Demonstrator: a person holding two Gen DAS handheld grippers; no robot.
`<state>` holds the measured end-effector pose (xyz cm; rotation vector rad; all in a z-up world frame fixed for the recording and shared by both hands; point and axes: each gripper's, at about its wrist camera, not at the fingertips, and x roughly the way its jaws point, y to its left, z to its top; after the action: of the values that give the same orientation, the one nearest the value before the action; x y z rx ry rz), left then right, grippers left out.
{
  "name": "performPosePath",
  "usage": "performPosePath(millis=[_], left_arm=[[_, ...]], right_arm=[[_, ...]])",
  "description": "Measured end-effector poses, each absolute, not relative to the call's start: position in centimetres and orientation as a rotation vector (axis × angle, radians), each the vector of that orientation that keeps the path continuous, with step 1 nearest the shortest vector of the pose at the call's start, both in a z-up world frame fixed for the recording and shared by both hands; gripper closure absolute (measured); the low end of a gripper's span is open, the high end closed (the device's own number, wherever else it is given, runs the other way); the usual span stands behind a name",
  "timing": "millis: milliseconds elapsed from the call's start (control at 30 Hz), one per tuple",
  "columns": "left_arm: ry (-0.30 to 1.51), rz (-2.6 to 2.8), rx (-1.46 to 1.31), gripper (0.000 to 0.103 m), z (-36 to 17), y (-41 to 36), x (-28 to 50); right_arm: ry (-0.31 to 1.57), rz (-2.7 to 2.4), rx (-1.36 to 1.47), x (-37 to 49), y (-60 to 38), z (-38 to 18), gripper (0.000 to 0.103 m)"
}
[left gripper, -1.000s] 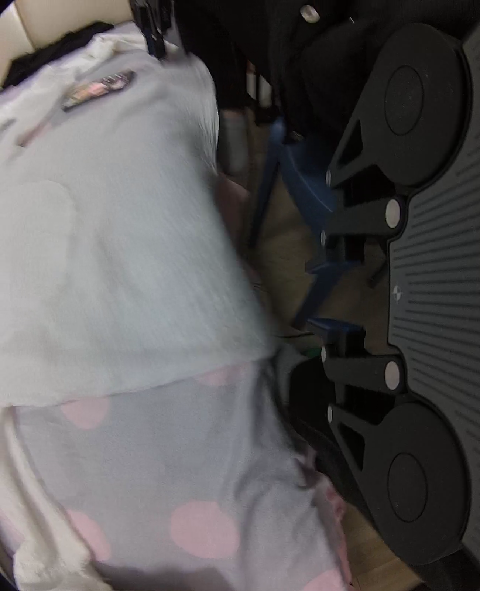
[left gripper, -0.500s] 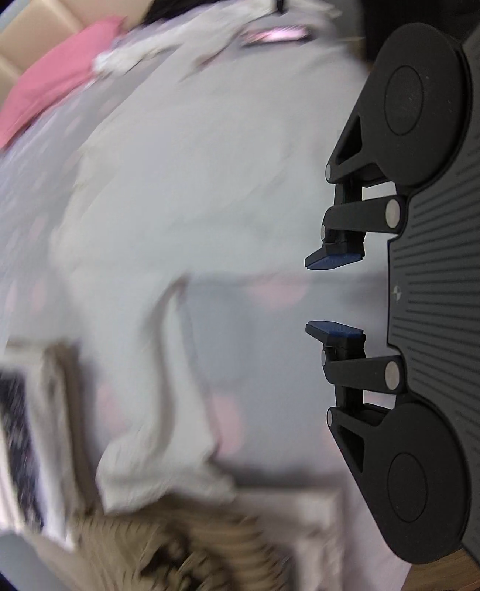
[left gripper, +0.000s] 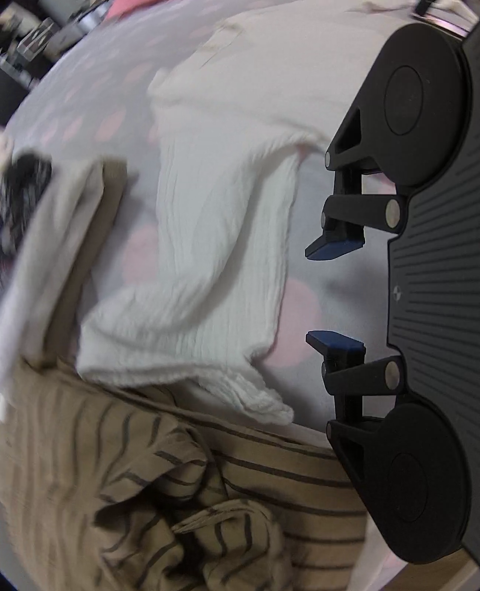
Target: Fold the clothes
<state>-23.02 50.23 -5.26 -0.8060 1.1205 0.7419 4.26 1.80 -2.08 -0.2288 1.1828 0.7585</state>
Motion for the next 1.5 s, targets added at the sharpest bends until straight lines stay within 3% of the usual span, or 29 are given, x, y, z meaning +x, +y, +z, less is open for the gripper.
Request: performPosePath(millis=[367,533,967,1267,1500], left_arm=[[1.032,0.979,-0.825,0.064,-8.1,52.9,-22.1],[0.953,0.941,-0.747,0.099,-6.4,51.9,-21.8],[0.590,0.963,-0.634,0.101,2.9,52.3,-24.2],[0.517,0.964,-0.662,0.101,4.0,54.2,-23.8],[0.462,0.784,-0.608,0.101,6.6,50.6,-21.3]], right_arm=[[1.206,0.823,-0.278,4.9,4.5,-4.2,0.063],[1.214,0.795,-0.283,5.5,4.4,-4.8,0.063],[1.206,0.795,-0.278,5.1,4.1,-4.7,0.063],[1.199,0.778,-0.264,5.5,3.7,-4.5,0.063],[1.193,0.768,-0.255,5.8,3.4,-4.3,0.063]])
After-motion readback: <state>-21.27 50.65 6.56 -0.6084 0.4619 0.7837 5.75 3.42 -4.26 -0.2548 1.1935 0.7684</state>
